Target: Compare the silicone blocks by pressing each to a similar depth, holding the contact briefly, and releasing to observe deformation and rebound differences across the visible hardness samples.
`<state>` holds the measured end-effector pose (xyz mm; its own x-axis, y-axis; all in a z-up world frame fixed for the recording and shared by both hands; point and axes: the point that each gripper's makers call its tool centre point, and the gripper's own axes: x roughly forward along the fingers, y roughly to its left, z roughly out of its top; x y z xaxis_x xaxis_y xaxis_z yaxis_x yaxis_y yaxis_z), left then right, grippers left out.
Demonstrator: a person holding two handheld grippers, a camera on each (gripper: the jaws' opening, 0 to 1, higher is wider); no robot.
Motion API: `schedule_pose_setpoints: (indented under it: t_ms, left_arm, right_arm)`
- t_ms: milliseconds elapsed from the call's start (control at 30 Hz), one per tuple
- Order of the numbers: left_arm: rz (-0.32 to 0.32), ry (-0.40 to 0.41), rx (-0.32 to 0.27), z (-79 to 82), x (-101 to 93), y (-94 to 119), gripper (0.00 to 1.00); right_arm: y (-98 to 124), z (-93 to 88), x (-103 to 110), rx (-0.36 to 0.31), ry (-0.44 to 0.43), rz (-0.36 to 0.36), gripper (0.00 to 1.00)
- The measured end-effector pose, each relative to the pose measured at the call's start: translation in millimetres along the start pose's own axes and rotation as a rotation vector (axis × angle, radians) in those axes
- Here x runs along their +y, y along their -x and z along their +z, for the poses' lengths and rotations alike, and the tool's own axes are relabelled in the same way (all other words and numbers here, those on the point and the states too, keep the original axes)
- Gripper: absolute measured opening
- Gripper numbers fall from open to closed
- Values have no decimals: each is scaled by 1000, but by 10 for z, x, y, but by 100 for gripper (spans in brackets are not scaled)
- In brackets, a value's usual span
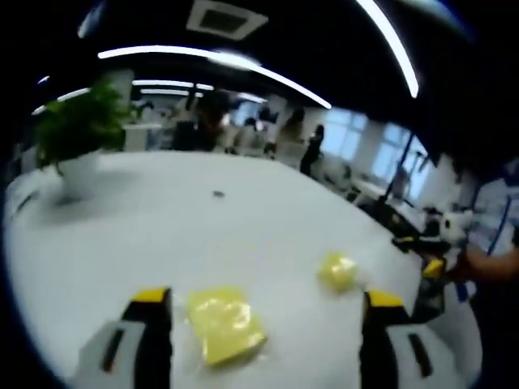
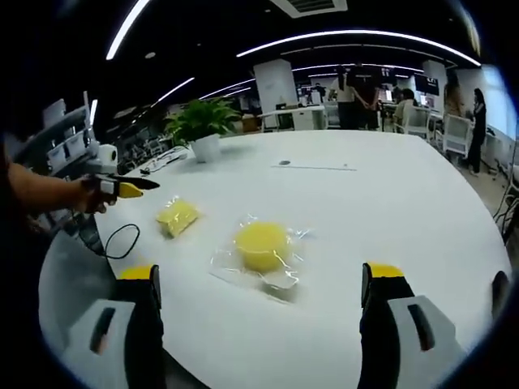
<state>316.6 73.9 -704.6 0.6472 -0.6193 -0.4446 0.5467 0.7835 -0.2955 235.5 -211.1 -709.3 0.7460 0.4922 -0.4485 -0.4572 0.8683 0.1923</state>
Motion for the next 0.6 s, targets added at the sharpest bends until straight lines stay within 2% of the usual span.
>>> schedule_pose_setpoints:
  t_ms: [67, 133, 167, 200, 300, 500, 600]
  left_arm:
    - [-23, 4, 24, -14, -71, -104, 100]
    - [-39, 4, 93, -88, -141, -199, 100]
    - [-51, -5, 108, -82, -186, -259, 100]
    - [-56, -4, 86, -26, -205, -306, 100]
    - [-76, 23, 85, 78, -278, -463, 100]
    - [-106, 122, 67, 222, -352, -759, 100]
    - [-115, 155, 72, 244, -388, -899, 99]
  right_arm:
    - [17, -15, -31, 1, -5, -12, 97]
    - [45, -12, -32, -2, -12, -17, 97]
    - [49, -16, -38, -2, -12, -18, 97]
    - [56, -19, -40, -3, -12, -19, 97]
    - [66, -30, -48, -4, -22, -23, 97]
    - [93, -34, -40, -10, -23, -27, 97]
    - [136, 9, -72, -33, -66, -36, 97]
